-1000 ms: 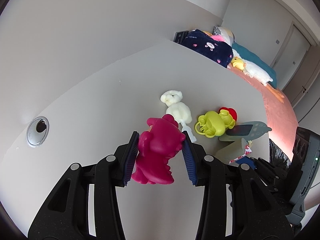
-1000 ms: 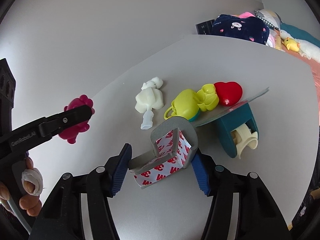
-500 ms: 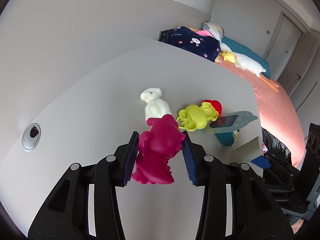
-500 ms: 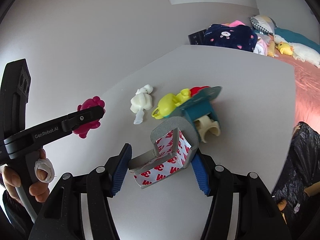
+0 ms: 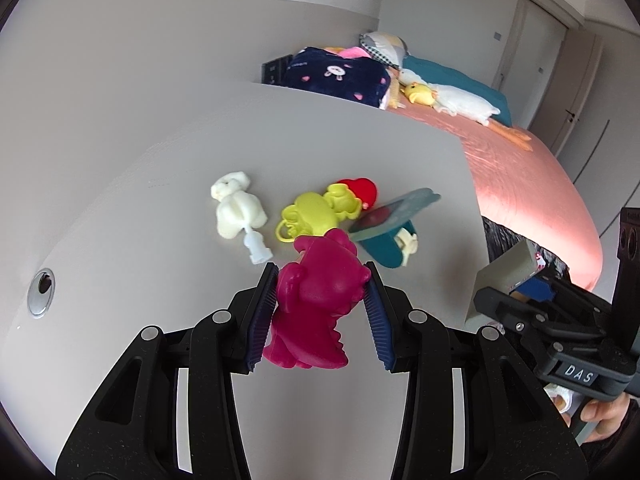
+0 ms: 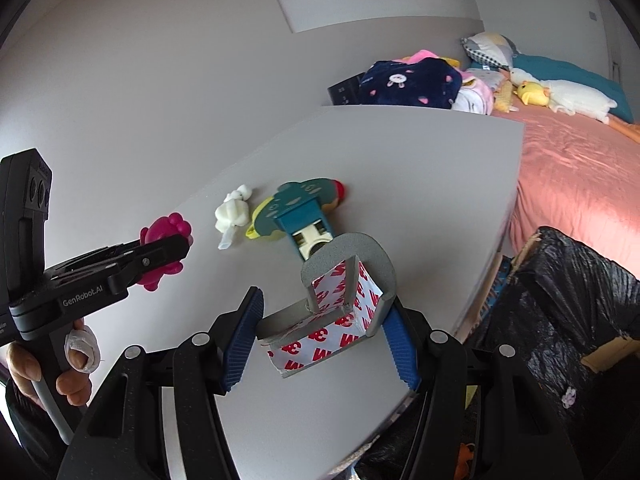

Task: Collect trash
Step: 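Carry the pink bear and white-red box over the trash bag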

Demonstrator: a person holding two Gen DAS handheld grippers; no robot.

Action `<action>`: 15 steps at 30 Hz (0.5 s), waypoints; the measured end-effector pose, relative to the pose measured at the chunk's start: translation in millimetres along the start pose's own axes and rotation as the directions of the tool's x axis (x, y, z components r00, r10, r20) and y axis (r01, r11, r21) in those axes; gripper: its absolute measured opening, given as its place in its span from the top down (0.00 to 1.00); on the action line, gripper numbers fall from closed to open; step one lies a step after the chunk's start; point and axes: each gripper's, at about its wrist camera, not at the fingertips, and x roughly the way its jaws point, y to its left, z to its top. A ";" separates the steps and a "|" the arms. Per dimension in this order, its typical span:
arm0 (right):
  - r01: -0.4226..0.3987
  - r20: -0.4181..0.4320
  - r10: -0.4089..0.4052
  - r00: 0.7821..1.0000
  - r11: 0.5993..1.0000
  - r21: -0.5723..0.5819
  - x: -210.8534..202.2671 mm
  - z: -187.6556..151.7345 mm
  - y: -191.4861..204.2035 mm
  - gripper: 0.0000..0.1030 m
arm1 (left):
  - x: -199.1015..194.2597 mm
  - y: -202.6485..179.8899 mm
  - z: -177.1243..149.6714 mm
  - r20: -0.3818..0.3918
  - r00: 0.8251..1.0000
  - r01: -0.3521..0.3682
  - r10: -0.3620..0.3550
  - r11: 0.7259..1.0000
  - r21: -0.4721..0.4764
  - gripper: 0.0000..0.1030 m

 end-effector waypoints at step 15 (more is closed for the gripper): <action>0.048 0.051 -0.051 0.997 0.997 0.062 -38.3 -9.2 -42.1 0.41 | 6.5 -35.0 -5.6 -0.013 0.999 0.035 -0.034 0.998 0.046 0.59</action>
